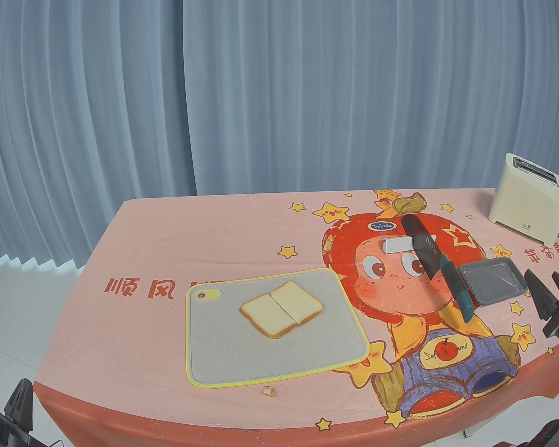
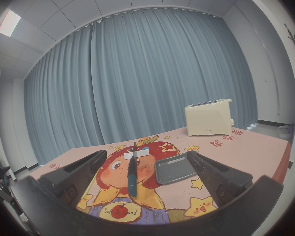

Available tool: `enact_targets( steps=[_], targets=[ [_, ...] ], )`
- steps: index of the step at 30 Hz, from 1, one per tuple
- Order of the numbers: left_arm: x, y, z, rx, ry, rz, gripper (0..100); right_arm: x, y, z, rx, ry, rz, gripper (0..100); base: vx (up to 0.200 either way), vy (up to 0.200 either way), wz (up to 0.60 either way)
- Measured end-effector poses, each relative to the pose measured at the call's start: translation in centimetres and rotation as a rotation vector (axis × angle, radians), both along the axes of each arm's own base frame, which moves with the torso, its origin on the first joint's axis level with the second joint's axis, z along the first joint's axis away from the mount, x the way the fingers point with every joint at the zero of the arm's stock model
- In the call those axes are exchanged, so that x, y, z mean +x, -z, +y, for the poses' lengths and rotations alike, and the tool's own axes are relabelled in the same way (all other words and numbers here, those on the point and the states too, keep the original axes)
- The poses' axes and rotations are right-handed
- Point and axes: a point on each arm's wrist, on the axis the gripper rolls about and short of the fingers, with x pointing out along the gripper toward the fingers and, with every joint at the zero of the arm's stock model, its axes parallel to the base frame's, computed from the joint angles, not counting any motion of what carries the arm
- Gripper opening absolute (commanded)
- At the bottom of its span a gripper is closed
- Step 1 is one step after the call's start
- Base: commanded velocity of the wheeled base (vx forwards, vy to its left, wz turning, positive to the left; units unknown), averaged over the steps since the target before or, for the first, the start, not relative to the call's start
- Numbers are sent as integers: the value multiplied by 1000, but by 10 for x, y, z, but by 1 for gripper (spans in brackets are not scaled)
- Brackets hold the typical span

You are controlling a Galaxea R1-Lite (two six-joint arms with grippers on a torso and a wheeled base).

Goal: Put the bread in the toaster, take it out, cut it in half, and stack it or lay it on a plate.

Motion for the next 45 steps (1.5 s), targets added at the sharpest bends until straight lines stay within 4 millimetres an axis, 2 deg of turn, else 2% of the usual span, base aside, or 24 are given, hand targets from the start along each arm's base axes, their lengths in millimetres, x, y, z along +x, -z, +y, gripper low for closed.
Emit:
enact_targets(
  steps=[20,29,36,45],
  targets=[
    [0,0,0,0,0,0,0,-14,-5,3,40,-297,-52,100,0,0,0],
    [0,0,0,0,0,0,0,-9,-2,9,36,-388,-17,100,0,0,0],
    [0,0,0,0,0,0,0,-5,-2,14,-60,-456,-18,100,0,0,0],
    [0,0,0,0,0,0,0,2,-4,27,-86,-566,1,100,0,0,0]
  ],
)
